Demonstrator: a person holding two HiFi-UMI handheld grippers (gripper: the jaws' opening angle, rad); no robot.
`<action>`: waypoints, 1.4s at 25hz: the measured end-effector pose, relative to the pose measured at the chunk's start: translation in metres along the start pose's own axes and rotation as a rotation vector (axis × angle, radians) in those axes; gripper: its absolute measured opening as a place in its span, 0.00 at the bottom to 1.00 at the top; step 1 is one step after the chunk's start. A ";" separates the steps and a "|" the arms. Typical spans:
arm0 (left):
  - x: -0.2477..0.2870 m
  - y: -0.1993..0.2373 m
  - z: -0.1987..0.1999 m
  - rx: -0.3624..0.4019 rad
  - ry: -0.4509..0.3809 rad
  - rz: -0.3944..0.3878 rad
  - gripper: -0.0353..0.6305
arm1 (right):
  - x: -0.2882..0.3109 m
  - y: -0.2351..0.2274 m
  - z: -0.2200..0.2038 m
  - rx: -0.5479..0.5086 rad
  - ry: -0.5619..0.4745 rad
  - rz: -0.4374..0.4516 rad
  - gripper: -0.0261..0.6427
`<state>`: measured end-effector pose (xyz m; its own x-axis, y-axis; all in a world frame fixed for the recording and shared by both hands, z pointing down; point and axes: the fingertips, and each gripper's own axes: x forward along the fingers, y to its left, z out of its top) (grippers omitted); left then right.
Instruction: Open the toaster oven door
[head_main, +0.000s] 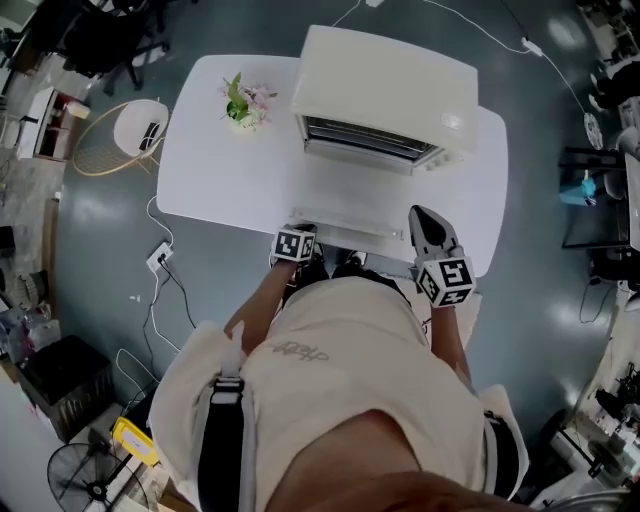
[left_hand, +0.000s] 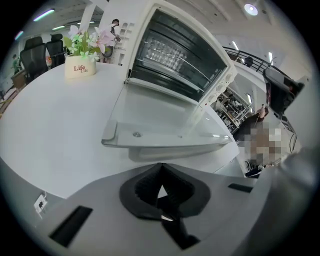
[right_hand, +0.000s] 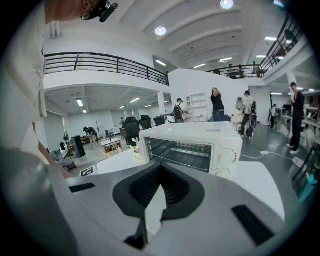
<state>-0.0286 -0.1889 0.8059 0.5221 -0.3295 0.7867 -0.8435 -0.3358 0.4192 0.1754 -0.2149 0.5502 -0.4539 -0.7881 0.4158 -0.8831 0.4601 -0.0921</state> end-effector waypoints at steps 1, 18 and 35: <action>-0.003 0.000 0.000 0.003 -0.001 0.000 0.08 | 0.001 0.001 0.000 0.001 -0.001 0.003 0.05; -0.084 0.008 0.055 0.026 -0.179 0.004 0.08 | 0.027 0.022 0.001 0.008 -0.034 0.073 0.05; -0.151 -0.069 0.186 0.100 -0.455 -0.194 0.08 | 0.008 0.003 0.025 -0.021 -0.100 -0.005 0.05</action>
<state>-0.0257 -0.2797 0.5739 0.6888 -0.5962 0.4124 -0.7210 -0.5046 0.4749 0.1660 -0.2300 0.5307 -0.4600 -0.8270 0.3232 -0.8832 0.4635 -0.0708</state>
